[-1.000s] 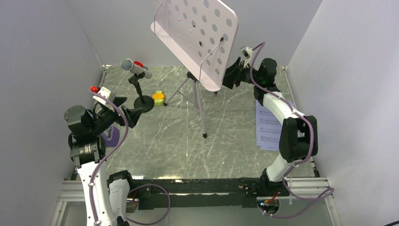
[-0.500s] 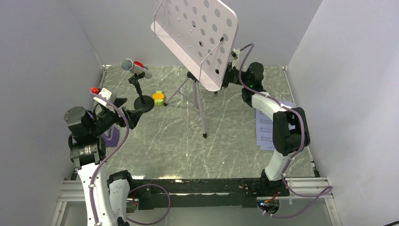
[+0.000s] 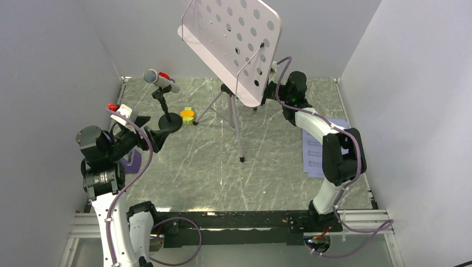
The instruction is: Pack up the instrument practice props
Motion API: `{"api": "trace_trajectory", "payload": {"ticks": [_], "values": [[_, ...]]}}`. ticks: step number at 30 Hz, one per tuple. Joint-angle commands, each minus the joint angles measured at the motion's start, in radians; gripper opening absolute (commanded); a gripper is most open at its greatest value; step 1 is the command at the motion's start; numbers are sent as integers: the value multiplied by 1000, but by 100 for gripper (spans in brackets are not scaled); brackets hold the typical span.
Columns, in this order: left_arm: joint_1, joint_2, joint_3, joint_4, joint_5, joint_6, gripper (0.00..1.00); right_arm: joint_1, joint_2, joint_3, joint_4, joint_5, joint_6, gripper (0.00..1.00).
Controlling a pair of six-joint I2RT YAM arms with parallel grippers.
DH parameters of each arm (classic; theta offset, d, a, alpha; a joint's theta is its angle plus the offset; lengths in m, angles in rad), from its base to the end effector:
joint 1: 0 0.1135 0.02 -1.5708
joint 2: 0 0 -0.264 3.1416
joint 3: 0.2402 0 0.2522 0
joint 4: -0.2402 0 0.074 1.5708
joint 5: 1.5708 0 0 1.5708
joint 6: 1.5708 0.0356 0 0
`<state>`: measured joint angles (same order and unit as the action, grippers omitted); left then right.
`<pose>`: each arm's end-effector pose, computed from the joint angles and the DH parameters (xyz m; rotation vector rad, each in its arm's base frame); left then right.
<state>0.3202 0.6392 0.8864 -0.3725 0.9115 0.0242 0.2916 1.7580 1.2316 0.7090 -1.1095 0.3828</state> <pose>0.1285 0.0130 0.3771 0.4300 1.6161 -0.5093 0.3734 0.1454 0.3180 -0.9161 1.3553 1.2889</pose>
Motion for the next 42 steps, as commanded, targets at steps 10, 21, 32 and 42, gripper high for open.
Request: {"api": "trace_trajectory", "payload": {"ticks": [10,21,32,42], "values": [[6,17,19,36,15,-3,96,-53,-60,94,-326,52,-454,36],[23,22,36,28,13,-7,96,6,-30,256,-611,-6,-710,38],[23,31,35,40,22,-13,96,44,-35,222,-628,59,-815,12],[32,38,33,18,-1,10,96,95,-125,73,-678,183,-1298,0]]}}
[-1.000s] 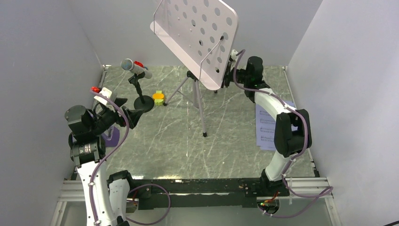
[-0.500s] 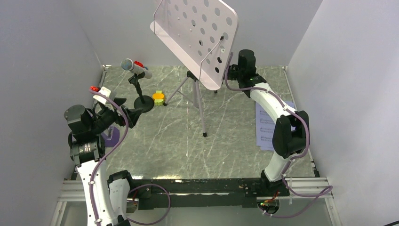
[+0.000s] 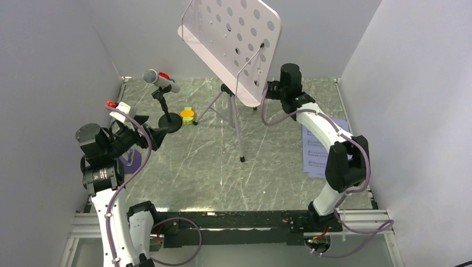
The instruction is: Pack up the instrument practice props
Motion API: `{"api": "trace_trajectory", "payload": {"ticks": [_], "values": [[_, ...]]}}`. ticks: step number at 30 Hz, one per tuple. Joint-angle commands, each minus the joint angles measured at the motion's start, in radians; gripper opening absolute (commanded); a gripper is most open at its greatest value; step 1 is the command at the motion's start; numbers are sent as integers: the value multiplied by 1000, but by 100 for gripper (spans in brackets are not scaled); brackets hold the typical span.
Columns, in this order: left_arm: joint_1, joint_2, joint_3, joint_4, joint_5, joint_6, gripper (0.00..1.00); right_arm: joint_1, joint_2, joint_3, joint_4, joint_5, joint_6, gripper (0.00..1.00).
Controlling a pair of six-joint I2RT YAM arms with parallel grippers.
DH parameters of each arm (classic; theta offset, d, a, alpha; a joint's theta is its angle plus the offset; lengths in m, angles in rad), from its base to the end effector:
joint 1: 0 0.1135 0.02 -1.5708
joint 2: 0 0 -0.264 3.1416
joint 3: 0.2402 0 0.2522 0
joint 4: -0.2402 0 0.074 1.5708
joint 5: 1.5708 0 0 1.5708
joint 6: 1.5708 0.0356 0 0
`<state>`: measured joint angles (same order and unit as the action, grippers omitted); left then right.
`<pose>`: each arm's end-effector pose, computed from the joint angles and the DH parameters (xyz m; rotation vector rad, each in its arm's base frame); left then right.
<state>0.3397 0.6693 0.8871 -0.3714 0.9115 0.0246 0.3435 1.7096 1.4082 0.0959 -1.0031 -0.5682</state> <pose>0.1356 0.0181 0.3741 0.4020 1.6415 -0.5092 0.3660 0.1628 0.3405 -1.3303 1.1105 0.7181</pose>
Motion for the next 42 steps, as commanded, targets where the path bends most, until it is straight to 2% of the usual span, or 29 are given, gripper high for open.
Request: {"api": "trace_trajectory", "payload": {"ticks": [1,5,8,13,17,18,20,21,25,29,31,35,38,40,41,42], "values": [[15,9,27,27,-2,6,96,56,-106,-148,-82,101,-461,0],[39,5,6,99,11,-55,96,66,-200,-323,-42,163,-864,0],[55,-5,-11,132,28,-91,96,66,-218,-427,47,212,-1089,0],[56,-10,-28,128,40,-85,96,64,-189,-554,175,272,-1504,0],[56,-16,-45,152,51,-106,96,50,-123,-658,362,282,-1730,0],[56,-18,-50,156,52,-109,96,47,-106,-675,404,286,-1764,8],[56,-24,-55,157,55,-111,96,40,-83,-703,476,283,-1800,34],[55,-26,-58,155,56,-109,96,35,-78,-714,513,272,-1796,41],[55,-33,-56,130,61,-88,96,23,-87,-768,701,265,-1662,59],[55,-31,-60,133,73,-89,96,-1,-115,-855,946,325,-1385,76],[55,-31,-68,150,81,-101,96,-10,-155,-888,1000,413,-1219,78],[55,-24,-91,205,98,-147,96,-1,-304,-874,821,629,-788,78],[54,-15,-103,249,109,-202,96,7,-371,-743,518,765,-439,76],[55,-12,-116,292,114,-245,96,-44,-351,-571,185,714,-166,71],[54,-13,-123,309,116,-264,96,-90,-331,-498,67,569,-17,67],[54,-14,-130,322,117,-280,96,-142,-320,-465,31,460,126,65]]}}
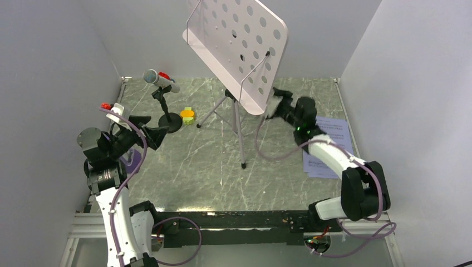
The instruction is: Pack up the instrument practice props
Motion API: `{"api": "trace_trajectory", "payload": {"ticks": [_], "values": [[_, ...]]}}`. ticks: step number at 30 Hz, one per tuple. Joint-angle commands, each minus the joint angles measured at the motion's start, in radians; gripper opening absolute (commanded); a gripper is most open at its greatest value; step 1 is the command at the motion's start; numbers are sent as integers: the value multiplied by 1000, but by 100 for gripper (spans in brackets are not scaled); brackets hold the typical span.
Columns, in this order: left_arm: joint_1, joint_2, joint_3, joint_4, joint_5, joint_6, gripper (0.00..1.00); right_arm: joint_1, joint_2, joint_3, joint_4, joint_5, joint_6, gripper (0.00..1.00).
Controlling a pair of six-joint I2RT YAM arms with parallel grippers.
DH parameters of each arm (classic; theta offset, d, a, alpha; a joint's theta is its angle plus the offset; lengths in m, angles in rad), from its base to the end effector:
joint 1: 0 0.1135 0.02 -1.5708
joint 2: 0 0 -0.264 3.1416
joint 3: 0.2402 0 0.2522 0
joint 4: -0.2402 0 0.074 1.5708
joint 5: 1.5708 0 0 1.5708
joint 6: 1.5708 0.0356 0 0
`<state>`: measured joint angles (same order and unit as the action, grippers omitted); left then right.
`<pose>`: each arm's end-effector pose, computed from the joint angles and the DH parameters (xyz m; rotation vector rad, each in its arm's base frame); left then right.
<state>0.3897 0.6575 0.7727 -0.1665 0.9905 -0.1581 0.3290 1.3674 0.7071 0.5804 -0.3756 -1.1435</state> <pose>0.1416 0.0260 0.3578 0.3250 1.6016 -0.6205 0.2832 0.1105 0.2606 -1.3060 1.0154 -0.3115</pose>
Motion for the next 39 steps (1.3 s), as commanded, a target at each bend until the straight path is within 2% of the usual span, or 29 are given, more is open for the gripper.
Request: {"api": "trace_trajectory", "payload": {"ticks": [1,4,7,14,19,22,26,32,35,39], "values": [[4,-2,-20,124,37,-107,96,-165,28,245,-428,-252,878,65],[4,-1,-26,110,33,-104,96,-199,26,254,-326,-394,1238,71],[3,0,-25,102,38,-103,95,-202,28,221,-70,-495,1544,73],[0,-7,-32,115,35,-109,96,-198,150,276,195,-645,1912,69],[-1,-15,-47,128,30,-124,96,-167,209,308,237,-634,1954,69],[0,-14,-46,117,27,-117,96,-149,248,319,333,-646,2032,68],[0,-14,-51,117,21,-114,96,-125,297,368,349,-640,2073,64],[-1,-25,-52,82,13,-80,96,-99,363,426,396,-660,2117,45],[0,-25,-52,82,14,-80,96,-81,372,442,366,-658,2083,42],[-1,-21,-49,91,14,-85,96,-59,364,449,326,-654,2012,31]]}}
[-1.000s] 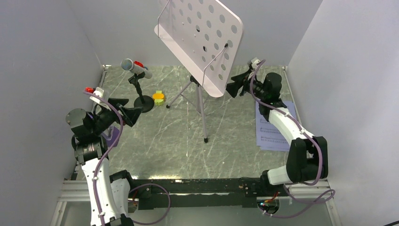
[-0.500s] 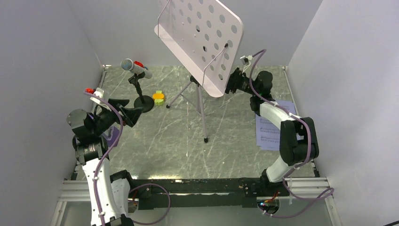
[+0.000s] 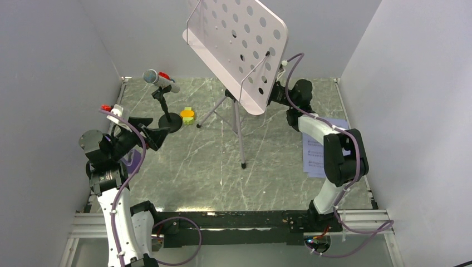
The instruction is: Pack up the instrument practice props
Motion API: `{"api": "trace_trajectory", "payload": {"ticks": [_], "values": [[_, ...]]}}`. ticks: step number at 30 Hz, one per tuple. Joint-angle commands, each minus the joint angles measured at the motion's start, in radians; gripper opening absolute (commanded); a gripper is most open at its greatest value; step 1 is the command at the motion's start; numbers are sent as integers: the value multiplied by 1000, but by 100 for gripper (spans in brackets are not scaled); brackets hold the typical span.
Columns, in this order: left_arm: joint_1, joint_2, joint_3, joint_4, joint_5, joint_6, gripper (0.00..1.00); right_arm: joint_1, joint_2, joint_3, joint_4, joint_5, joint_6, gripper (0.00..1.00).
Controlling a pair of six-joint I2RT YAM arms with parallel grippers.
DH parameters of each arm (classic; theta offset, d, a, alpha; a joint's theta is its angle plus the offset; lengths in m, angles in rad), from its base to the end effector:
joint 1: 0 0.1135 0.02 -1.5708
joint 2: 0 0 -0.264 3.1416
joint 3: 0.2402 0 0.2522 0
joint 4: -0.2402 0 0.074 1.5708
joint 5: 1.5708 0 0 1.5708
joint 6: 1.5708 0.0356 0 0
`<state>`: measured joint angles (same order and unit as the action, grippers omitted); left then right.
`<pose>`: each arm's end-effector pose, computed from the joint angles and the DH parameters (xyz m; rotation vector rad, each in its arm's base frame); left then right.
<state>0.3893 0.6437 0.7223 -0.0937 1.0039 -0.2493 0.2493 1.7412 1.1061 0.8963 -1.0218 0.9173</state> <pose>0.1422 0.0259 0.3496 0.2843 1.5958 -0.6824 0.3675 0.1249 0.3006 -0.4833 1.5814 1.5829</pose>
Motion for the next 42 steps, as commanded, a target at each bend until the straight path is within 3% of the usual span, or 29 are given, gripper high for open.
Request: {"api": "trace_trajectory", "payload": {"ticks": [1,6,9,12,18,24,33,42], "values": [[0,-7,2,18,1,5,96,24,-14,50,2,-5,-70,29],[0,-9,-1,13,4,12,96,36,-42,44,-51,-10,-229,12],[0,-10,3,4,3,17,96,42,-95,16,-129,-2,-430,0],[-1,-6,19,-19,0,31,96,73,-155,14,-339,13,-778,0],[0,16,59,-69,-6,55,96,118,-136,104,-740,32,-1315,0],[0,32,111,-127,-25,88,96,134,-97,116,-842,131,-1653,0],[49,54,162,-109,-15,20,96,157,-133,-45,-728,298,-2358,0],[62,10,117,-97,5,10,96,156,-65,-368,-234,340,-2975,2]]}}
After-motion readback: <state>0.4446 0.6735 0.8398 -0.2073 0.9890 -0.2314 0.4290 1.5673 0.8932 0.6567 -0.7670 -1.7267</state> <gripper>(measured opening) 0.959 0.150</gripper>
